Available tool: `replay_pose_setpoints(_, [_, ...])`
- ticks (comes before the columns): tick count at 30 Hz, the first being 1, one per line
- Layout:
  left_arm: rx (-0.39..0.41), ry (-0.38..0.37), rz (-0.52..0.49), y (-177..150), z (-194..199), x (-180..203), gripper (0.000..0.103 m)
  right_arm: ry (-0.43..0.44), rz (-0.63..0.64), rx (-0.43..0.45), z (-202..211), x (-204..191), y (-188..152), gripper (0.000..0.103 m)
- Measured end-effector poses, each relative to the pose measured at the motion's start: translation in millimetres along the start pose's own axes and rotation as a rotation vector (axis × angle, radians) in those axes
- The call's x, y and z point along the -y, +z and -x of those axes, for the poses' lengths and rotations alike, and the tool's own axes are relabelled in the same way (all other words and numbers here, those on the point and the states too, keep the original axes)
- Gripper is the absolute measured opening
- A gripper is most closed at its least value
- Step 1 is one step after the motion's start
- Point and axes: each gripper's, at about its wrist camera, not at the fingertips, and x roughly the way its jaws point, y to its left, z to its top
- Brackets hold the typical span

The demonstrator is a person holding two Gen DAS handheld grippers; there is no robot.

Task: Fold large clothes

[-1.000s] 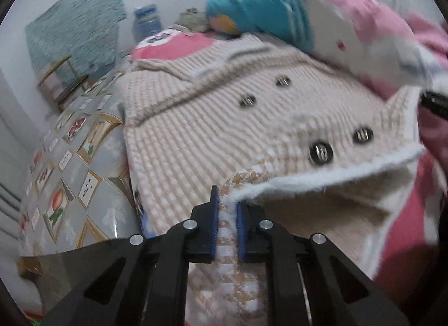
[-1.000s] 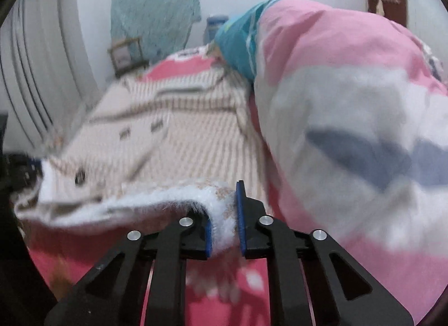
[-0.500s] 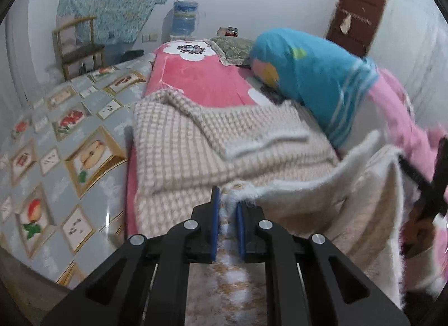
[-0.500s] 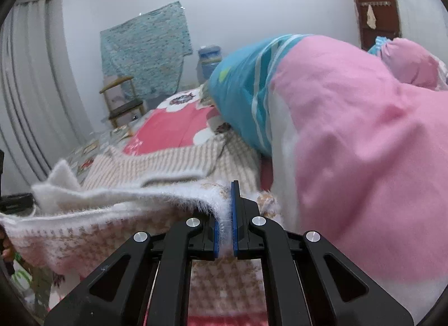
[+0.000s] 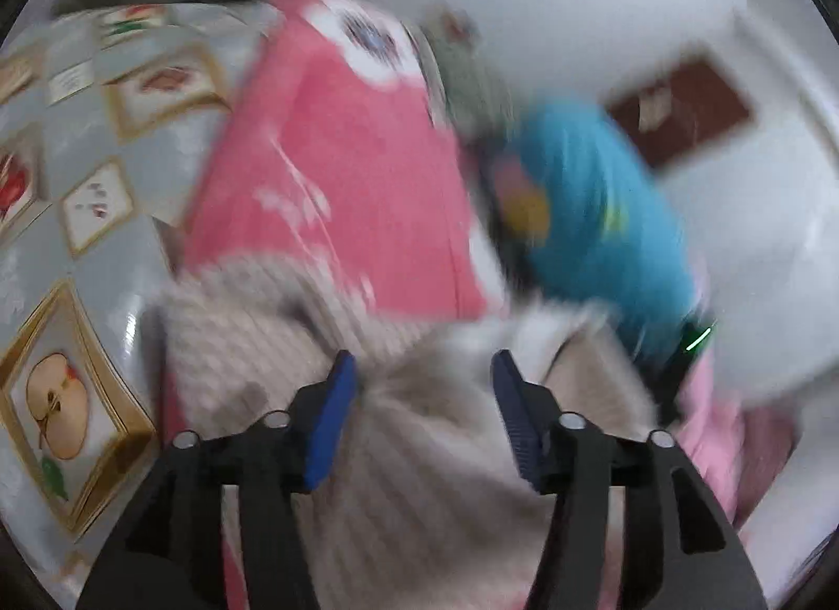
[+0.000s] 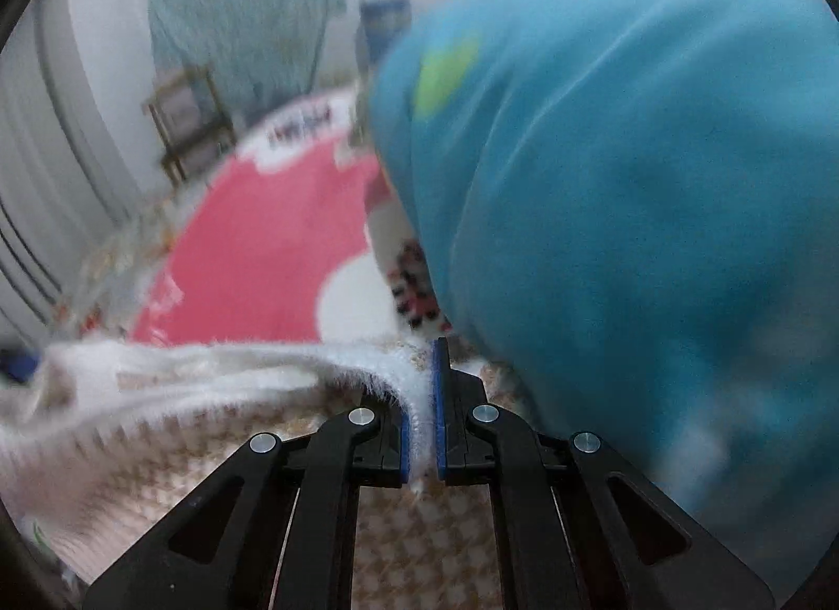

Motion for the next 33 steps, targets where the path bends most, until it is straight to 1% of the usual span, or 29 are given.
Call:
replay_pose_setpoints(1, [0.037, -0.008, 0.000, -0.2, 7.6, -3.7, 0.058, -0.013, 0.035, -0.022, -10.7, -3.0, -4.3, 0.005])
replay_pose_setpoints(3, [0.086, 0.063, -0.088, -4.8, 19.3, -0.8, 0.059, -0.027, 0.092, -0.027, -18.6, -8.4, -15.0, 0.005])
replay_pose_setpoints(4, [0.102, 0.096, -0.147, -12.7, 21.3, 1.8, 0.061, -0.034, 0.116, -0.022, -21.3, -9.9, -19.3, 0.005])
replay_pose_setpoints(5, [0.077, 0.109, -0.157, -17.5, 17.3, 0.5, 0.067, -0.041, 0.138, -0.019, -24.0, -10.3, -21.6, 0.005])
replay_pose_setpoints(7, [0.025, 0.089, -0.135, -24.0, 6.1, -6.6, 0.069, -0.019, 0.120, -0.026, -25.8, -5.5, -20.2, 0.005])
replay_pose_setpoints(8, [0.015, 0.100, -0.116, -26.8, -0.9, -12.0, 0.069, -0.010, 0.110, -0.029, -25.5, -4.2, -19.1, 0.005])
replay_pose_setpoints(10, [0.048, 0.170, -0.082, -28.9, -9.5, -23.7, 0.069, -0.003, 0.107, -0.034, -25.2, -3.3, -17.6, 0.005])
replay_pose_setpoints(11, [0.067, 0.168, -0.064, -27.4, -10.9, -29.7, 0.067, -0.010, 0.121, -0.035, -24.6, -4.3, -19.1, 0.005])
replay_pose_setpoints(12, [0.081, 0.155, -0.045, -26.9, -11.2, -34.8, 0.061, -0.014, 0.131, -0.039, -25.4, -4.8, -17.9, 0.005])
replay_pose_setpoints(13, [0.090, 0.111, -0.041, -26.6, -13.2, -35.5, 0.052, -0.016, 0.134, -0.040, -24.6, -4.9, -18.2, 0.005])
replay_pose_setpoints(14, [0.089, 0.117, -0.053, -23.9, -16.0, -32.6, 0.023, -0.014, 0.130, -0.040, -28.1, -6.6, -13.5, 0.005])
replay_pose_setpoints(15, [0.093, 0.161, -0.085, -23.7, -17.5, -25.4, 0.007, -0.015, 0.123, -0.033, -27.4, -7.5, -10.7, 0.005])
replay_pose_setpoints(16, [0.125, 0.210, -0.146, -25.7, -15.0, -12.0, 0.007, -0.020, 0.114, -0.003, -20.2, -6.9, -9.6, 0.005])
replay_pose_setpoints(18, [0.233, 0.245, -0.247, -30.8, 1.6, 17.8, 0.007, -0.040, 0.128, 0.075, -5.6, -11.2, -2.1, 0.006])
replay_pose_setpoints(19, [0.279, 0.259, -0.250, -30.2, 8.4, 22.7, 0.007, -0.063, 0.153, 0.101, -0.7, -16.7, 4.4, 0.007])
replay_pose_setpoints(20, [0.316, 0.289, -0.250, -27.5, 12.5, 25.5, 0.007, -0.076, 0.169, 0.093, -3.6, -20.7, 10.1, 0.007])
replay_pose_setpoints(21, [0.334, 0.342, -0.241, -20.9, 10.5, 23.3, 0.007, -0.080, 0.191, 0.051, -15.8, -26.7, 17.9, 0.007])
replay_pose_setpoints(22, [0.310, 0.428, -0.207, -12.0, -1.3, 12.5, 0.007, -0.076, 0.210, 0.015, -26.6, -30.0, 21.7, 0.008])
replay_pose_setpoints(23, [0.226, 0.505, -0.163, -4.6, -20.9, -4.1, 0.007, -0.096, 0.258, -0.049, -50.0, -37.6, 25.0, 0.015])
replay_pose_setpoints(24, [0.186, 0.574, -0.110, -4.5, -38.6, -24.8, 0.008, -0.116, 0.311, -0.110, -71.5, -44.6, 23.5, 0.015])
replay_pose_setpoints(25, [0.171, 0.592, -0.091, -7.4, -49.9, -36.1, 0.008, -0.133, 0.349, -0.128, -83.6, -49.5, 21.0, 0.016])
replay_pose_setpoints(26, [0.152, 0.610, -0.094, -12.3, -62.4, -45.3, 0.009, -0.169, 0.410, -0.128, -96.0, -57.0, 16.2, 0.019])
replay_pose_setpoints(27, [0.153, 0.638, -0.118, -18.4, -71.4, -48.5, 0.011, -0.178, 0.440, -0.134, -99.9, -60.9, 15.5, 0.020])
replay_pose_setpoints(28, [0.159, 0.653, -0.131, -21.7, -73.0, -47.3, 0.012, -0.178, 0.456, -0.139, -100.4, -61.5, 17.3, 0.027])
replay_pose_setpoints(29, [0.165, 0.663, -0.137, -22.8, -71.2, -46.0, 0.016, -0.192, 0.467, -0.167, -101.8, -59.6, 20.7, 0.041])
replay_pose_setpoints(30, [0.162, 0.686, -0.143, -21.2, -67.8, -43.4, 0.027, -0.193, 0.472, -0.191, -102.3, -57.5, 25.0, 0.044])
replay_pose_setpoints(31, [0.165, 0.729, -0.160, -19.4, -63.8, -38.4, 0.033, -0.171, 0.460, -0.213, -98.1, -51.0, 32.6, 0.047])
replay_pose_setpoints(32, [0.183, 0.755, -0.180, -17.3, -61.5, -33.7, 0.037, -0.155, 0.437, -0.217, -92.4, -46.6, 36.9, 0.047])
replay_pose_setpoints(33, [0.217, 0.759, -0.209, -18.2, -54.5, -27.1, 0.037, -0.147, 0.396, -0.203, -82.9, -41.8, 41.4, 0.047])
